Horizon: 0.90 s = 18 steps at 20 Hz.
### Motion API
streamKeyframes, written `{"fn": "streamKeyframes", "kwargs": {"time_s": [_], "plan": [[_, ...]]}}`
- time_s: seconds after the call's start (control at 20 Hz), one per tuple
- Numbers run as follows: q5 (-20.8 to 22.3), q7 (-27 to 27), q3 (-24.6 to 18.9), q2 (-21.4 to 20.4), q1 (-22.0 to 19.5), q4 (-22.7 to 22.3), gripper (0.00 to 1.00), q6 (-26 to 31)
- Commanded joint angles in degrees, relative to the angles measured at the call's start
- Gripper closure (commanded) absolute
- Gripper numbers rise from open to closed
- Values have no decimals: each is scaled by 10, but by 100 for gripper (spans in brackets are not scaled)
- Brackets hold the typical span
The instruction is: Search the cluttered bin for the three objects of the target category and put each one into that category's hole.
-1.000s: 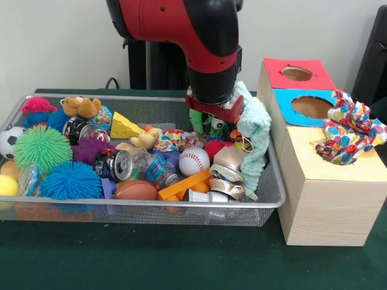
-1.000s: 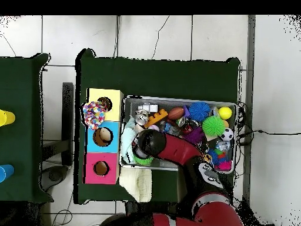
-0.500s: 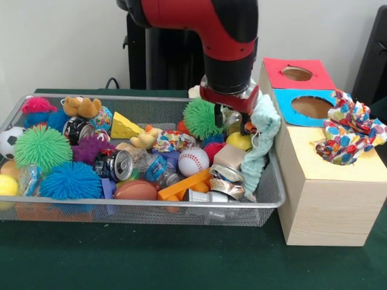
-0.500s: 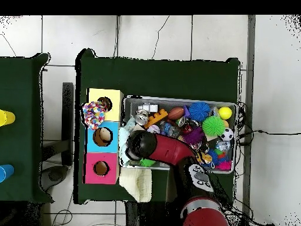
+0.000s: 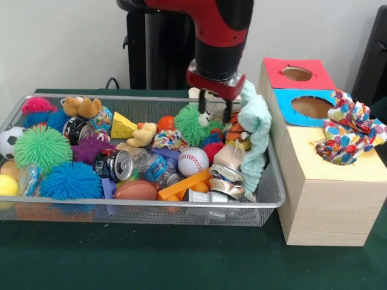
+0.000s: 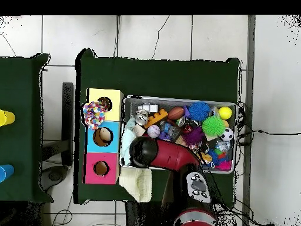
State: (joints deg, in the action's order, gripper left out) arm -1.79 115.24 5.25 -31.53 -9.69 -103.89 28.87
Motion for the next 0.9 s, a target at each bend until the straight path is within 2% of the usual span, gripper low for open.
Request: {"fn": "streamKeyframes", "kwargs": {"time_s": [0.05,0.35,0.6,0.75,0.9], "plan": [[64,56,81,57,19,67,0,27],[87,80,139,94,52,109,0,8],[82,102,165,98,78,96,0,-14],[70,99,160,109,75,98,0,-31],[57,74,138,114,52,121,0,-17]]}}
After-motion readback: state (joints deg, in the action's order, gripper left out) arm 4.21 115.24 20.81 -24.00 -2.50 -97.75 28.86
